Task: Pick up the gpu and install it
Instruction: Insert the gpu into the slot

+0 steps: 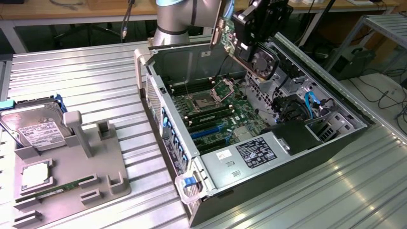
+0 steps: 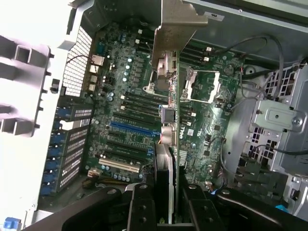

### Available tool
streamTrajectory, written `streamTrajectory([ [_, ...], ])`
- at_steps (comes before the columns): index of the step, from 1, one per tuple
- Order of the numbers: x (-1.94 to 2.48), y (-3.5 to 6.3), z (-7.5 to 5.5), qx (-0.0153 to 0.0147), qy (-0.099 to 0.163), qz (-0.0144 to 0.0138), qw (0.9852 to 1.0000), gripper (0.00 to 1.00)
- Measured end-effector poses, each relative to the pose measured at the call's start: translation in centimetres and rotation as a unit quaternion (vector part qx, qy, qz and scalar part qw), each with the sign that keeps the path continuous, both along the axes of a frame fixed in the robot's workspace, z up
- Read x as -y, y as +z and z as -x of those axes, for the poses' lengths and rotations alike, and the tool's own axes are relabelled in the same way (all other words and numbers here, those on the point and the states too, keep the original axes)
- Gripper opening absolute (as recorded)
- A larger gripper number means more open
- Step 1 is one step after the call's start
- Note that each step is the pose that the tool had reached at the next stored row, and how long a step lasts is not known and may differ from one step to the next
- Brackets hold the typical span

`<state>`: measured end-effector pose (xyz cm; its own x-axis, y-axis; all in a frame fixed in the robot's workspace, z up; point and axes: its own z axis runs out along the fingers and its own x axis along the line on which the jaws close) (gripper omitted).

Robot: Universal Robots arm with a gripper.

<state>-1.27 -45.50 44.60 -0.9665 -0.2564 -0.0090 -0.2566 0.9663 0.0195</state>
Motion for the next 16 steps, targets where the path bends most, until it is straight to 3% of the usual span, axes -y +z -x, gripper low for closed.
streamTrajectory([
  [8, 0.01, 0.00, 0.01, 0.0000, 0.042, -0.0007, 0.9991, 0.27],
  [16, 0.01, 0.00, 0.01, 0.0000, 0.085, -0.0014, 0.9964, 0.27],
])
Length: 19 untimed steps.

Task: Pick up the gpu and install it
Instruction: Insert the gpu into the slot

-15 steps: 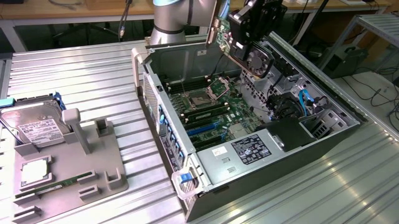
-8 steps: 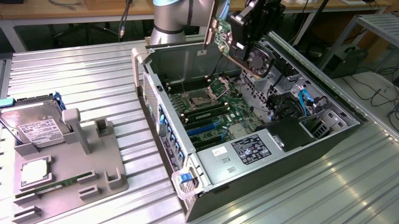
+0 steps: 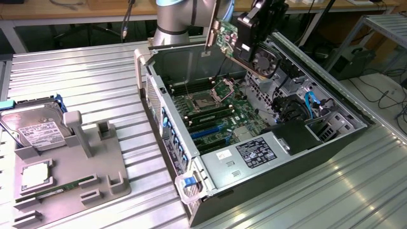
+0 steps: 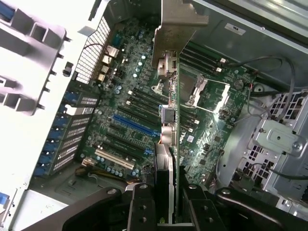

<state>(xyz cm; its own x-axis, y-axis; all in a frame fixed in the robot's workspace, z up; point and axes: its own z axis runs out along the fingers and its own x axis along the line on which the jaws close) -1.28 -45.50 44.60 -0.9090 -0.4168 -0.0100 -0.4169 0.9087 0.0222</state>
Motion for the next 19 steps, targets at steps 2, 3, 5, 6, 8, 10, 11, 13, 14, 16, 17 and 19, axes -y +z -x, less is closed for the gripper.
streamTrajectory([
  [2, 0.00, 0.00, 0.00, 0.0000, 0.010, -0.0001, 1.0000, 0.27],
  [3, 0.00, 0.00, 0.01, 0.0000, 0.014, -0.0002, 0.9999, 0.27],
  [5, 0.00, 0.00, 0.01, 0.0000, 0.027, -0.0005, 0.9996, 0.27],
  [6, 0.00, 0.00, 0.01, 0.0000, 0.032, -0.0006, 0.9995, 0.27],
  [8, 0.00, 0.00, 0.02, 0.0000, 0.044, -0.0010, 0.9990, 0.27],
  [10, 0.00, 0.00, 0.02, 0.0000, 0.062, -0.0014, 0.9981, 0.27],
  [11, 0.01, 0.00, 0.02, 0.0000, 0.073, -0.0021, 0.9973, 0.27],
  [13, 0.01, 0.00, 0.02, 0.0000, 0.083, -0.0026, 0.9966, 0.27],
  [14, 0.01, 0.00, 0.03, 0.0001, 0.088, -0.0028, 0.9961, 0.27],
  [16, 0.00, 0.00, 0.02, 0.0000, 0.099, -0.0033, 0.9951, 0.27],
  [17, 0.00, 0.00, 0.02, 0.0001, 0.104, -0.0035, 0.9946, 0.27],
  [19, 0.00, 0.00, 0.02, 0.0001, 0.114, -0.0040, 0.9935, 0.27],
])
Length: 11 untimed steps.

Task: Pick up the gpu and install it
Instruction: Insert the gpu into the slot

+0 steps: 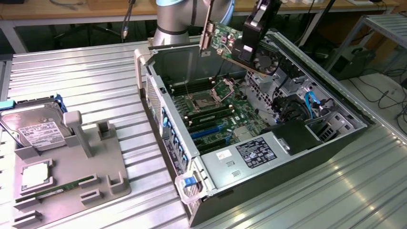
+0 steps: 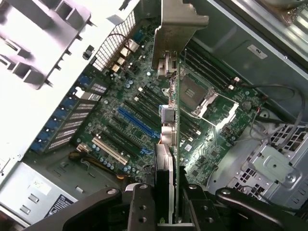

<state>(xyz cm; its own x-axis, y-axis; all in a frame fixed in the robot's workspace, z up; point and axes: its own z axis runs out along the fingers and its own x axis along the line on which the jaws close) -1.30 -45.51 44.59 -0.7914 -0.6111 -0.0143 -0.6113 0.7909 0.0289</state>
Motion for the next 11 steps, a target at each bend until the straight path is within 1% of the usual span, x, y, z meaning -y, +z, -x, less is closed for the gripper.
streamTrajectory([
  [2, 0.00, 0.00, 0.00, 0.0000, 0.021, -0.0015, 0.9998, 0.27],
  [7, 0.00, 0.00, 0.00, 0.0000, 0.047, -0.0032, 0.9989, 0.27],
  [11, 0.00, 0.00, 0.00, 0.0000, 0.069, -0.0044, 0.9976, 0.27],
])
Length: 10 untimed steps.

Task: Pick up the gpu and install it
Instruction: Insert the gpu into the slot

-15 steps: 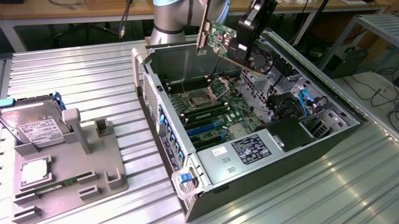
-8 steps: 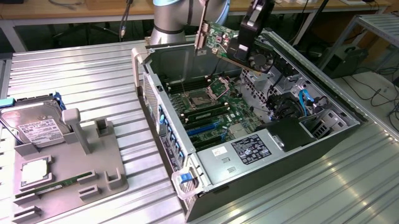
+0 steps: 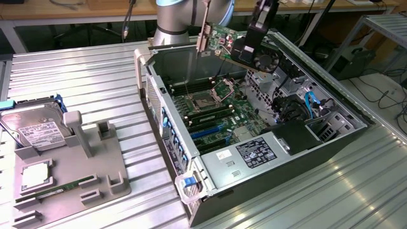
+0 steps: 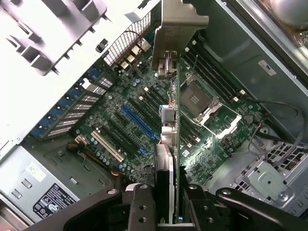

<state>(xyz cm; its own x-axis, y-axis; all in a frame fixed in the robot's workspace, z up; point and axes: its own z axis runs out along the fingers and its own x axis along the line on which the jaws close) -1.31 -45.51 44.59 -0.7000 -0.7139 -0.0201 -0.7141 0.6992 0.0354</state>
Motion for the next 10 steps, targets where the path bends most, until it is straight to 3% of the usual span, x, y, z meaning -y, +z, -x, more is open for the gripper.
streamTrajectory([
  [5, 0.00, 0.00, 0.01, 0.0000, 0.034, -0.0011, 0.9994, 0.27],
  [10, 0.00, 0.00, 0.01, 0.0000, 0.067, -0.0021, 0.9978, 0.27],
])
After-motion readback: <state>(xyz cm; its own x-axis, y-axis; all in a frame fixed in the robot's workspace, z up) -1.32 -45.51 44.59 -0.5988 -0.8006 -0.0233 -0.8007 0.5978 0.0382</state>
